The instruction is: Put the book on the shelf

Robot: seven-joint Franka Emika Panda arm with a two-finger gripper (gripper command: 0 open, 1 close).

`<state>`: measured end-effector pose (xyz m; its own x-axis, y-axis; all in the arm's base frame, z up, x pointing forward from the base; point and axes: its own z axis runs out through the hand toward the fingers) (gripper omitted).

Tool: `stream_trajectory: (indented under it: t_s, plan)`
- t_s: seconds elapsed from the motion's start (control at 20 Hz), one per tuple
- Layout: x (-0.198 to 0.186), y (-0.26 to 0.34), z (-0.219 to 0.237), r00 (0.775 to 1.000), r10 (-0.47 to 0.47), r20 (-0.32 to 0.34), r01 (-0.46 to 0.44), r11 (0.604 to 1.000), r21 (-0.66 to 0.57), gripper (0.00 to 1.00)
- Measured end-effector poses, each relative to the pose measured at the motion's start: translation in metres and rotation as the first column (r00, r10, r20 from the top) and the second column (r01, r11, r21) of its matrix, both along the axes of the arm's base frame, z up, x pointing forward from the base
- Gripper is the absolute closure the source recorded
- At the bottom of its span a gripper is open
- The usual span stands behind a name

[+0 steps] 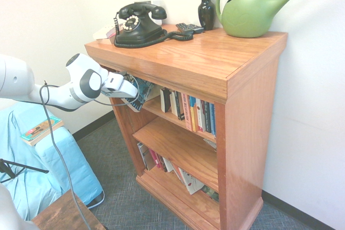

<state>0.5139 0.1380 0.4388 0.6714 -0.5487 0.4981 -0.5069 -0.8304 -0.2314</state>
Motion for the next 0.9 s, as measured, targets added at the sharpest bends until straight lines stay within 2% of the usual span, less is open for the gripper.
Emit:
stream_trajectory:
  t_s: [0.2,0.8,0.85,0.9]
  plan:
    - [0.013,0.000,-0.008,1.000,-0.016,-0.008,0.016,1.000,0.008,1.00]
    - [0.021,-0.008,-0.023,0.999,-0.036,0.009,0.036,0.999,-0.034,1.00]
    - [0.021,-0.008,-0.022,0.999,-0.035,0.010,0.036,0.999,-0.034,0.00]
    - [0.021,-0.007,-0.022,0.999,-0.036,0.011,0.037,0.999,-0.032,0.00]
